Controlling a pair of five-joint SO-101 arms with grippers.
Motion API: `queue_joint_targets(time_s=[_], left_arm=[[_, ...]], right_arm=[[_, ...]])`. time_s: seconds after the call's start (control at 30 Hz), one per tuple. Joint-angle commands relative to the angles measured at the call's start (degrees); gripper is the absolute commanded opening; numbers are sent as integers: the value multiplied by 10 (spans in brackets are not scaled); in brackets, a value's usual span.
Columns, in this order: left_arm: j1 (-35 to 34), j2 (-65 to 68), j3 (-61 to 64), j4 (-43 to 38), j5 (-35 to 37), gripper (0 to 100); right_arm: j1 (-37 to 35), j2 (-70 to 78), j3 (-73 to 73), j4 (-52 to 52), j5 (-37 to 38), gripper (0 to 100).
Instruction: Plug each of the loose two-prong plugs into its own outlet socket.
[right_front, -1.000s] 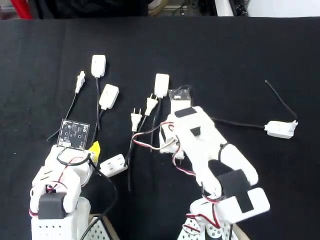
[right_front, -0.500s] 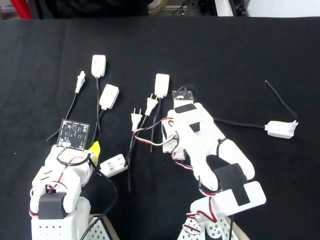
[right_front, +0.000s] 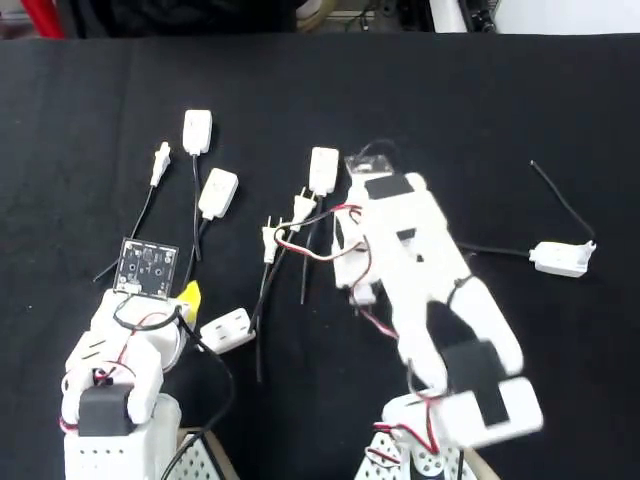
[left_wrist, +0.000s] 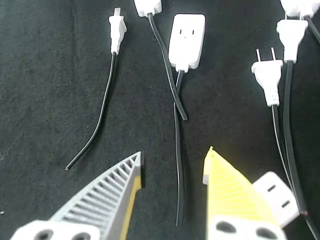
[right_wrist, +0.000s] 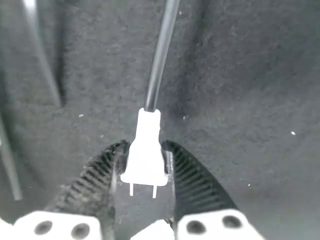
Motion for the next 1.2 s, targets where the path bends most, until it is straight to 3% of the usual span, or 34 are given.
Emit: queue_joint_targets(time_s=[0.0,0.2,0.3,0.4,0.6,0.77,0.83,0.97,1.17], left_arm=[[21,-1,20,-46,11,207],[127,-1,15,-62,21,205],[153,1,14,-102,91,209],[196,1,38,-133,107,210],[276,1,31,-143,116,210],[311,1,-8,-145,166,210],[309,1,-7,-140,163,210],[256,1,11,-113,133,210],[200,0,8,-113,115,210]], right_arm=[[9,-124,-23,11,3,12],[-23,-305,71,-64,-45,12],[-92,-382,135,-124,-91,12],[-155,-451,177,-166,-120,12],[-164,-523,256,-250,-166,12],[-162,-524,353,-331,-175,15],[-138,-524,371,-326,-147,15],[-17,-522,398,-306,-34,15],[25,-521,450,-265,229,15]])
